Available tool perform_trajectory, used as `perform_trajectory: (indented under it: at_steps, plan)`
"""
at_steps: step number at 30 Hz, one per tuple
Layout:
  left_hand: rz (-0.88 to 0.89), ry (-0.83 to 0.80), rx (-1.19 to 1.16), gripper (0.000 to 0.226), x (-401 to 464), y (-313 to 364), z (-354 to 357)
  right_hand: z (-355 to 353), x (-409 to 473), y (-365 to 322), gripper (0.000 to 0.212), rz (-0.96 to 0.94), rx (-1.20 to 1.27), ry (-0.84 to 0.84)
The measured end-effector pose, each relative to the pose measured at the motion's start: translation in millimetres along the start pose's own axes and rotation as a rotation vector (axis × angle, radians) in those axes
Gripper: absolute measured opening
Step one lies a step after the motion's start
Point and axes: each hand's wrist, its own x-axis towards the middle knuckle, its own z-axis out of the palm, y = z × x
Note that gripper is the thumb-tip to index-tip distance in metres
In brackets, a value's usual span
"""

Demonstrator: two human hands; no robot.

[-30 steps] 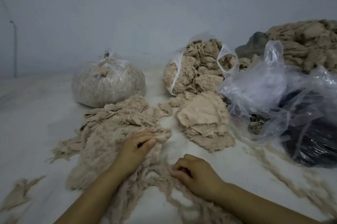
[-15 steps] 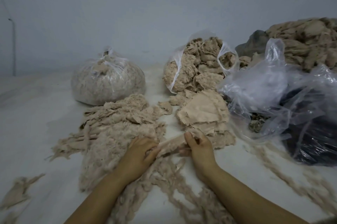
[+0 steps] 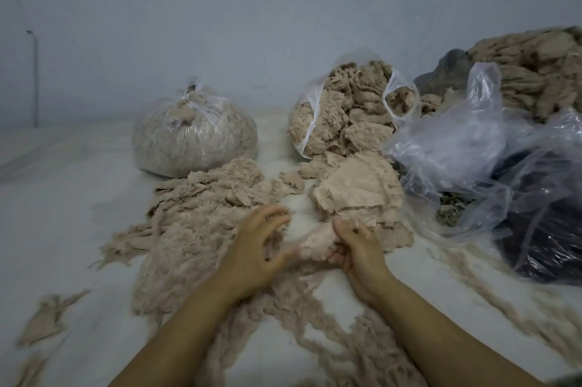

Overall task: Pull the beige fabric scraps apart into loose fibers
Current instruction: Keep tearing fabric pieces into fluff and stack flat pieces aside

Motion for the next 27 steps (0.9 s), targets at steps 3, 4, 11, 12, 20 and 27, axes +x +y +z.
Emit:
perform_trajectory:
  at_steps: [3,4,11,12,20,27]
  plan:
    - [0.088,-0.137,-0.049,0.050,8.8,18.9,18.6,2.7,-3.2,0.8,0.032,0.022,-0.021,-0.064]
    - [0.040,-0.077,-0.134,0.031,11.1,22.3,23.7,1.3,-3.3,1.1,0.032,0.009,-0.042,-0.057]
    - [-0.521,0.079,-0.993,0.013,9.5,12.7,37.6,-3.0,1.4,5.5,0.034,-0.013,-0.132,-0.018]
    - [-0.546,0.087,-1.000,0.015,9.0,11.2,39.9,-2.6,3.0,6.2,0.023,-0.003,-0.111,-0.001]
    - [-0.546,0.263,-0.677,0.025,10.3,14.4,44.9,4.6,3.5,6.0,0.019,-0.206,-0.205,0.242]
    - [-0.703,0.327,-0.999,0.040,11.5,15.7,30.2,0.4,-0.5,-9.1,0.020,-0.362,-0.259,0.302]
